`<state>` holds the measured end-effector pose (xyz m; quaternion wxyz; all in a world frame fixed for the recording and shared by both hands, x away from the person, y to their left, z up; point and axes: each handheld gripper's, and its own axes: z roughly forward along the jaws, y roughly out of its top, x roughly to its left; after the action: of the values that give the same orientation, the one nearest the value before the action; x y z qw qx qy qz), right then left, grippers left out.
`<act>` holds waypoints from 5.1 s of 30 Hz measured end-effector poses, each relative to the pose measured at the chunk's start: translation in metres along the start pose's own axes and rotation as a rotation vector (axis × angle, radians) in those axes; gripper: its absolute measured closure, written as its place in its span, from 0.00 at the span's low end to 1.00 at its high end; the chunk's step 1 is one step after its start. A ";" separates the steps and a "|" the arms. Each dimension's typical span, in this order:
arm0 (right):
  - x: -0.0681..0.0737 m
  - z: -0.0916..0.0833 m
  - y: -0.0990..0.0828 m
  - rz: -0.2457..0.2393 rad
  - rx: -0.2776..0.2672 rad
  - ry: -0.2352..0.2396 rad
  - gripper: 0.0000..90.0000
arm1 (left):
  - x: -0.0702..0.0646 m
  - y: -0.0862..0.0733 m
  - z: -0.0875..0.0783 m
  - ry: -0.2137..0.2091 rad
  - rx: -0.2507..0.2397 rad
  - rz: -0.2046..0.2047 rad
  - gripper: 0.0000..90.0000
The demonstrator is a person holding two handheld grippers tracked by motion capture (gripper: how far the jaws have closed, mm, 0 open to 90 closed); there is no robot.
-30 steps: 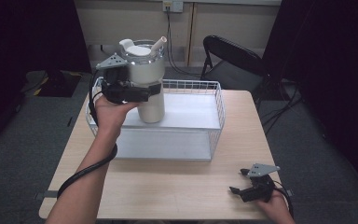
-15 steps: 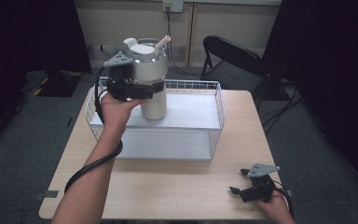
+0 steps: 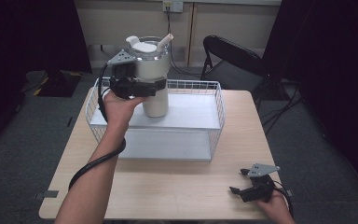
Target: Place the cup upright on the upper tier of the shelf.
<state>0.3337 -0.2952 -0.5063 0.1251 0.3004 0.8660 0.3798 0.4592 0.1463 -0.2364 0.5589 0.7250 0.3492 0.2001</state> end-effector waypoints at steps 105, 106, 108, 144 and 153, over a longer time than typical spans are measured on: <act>0.000 0.000 0.000 0.000 0.000 0.000 0.14 | 0.011 -0.039 0.011 -0.017 -0.016 0.006 0.10; 0.000 0.000 0.000 0.000 0.000 0.000 0.14 | 0.011 -0.040 0.010 -0.017 -0.008 0.013 0.11; 0.000 0.000 0.000 0.000 0.000 0.000 0.14 | 0.011 -0.042 0.007 -0.018 0.010 0.022 0.13; 0.000 0.000 0.000 0.000 0.002 0.001 0.14 | -0.019 -0.058 -0.046 -0.155 0.060 0.041 0.13; 0.000 0.000 0.000 0.000 0.002 0.001 0.14 | -0.035 -0.070 -0.050 -0.212 0.062 0.069 0.13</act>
<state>0.3337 -0.2952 -0.5064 0.1244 0.3002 0.8664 0.3791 0.3814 0.1632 -0.2847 0.5627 0.7708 0.2688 0.1305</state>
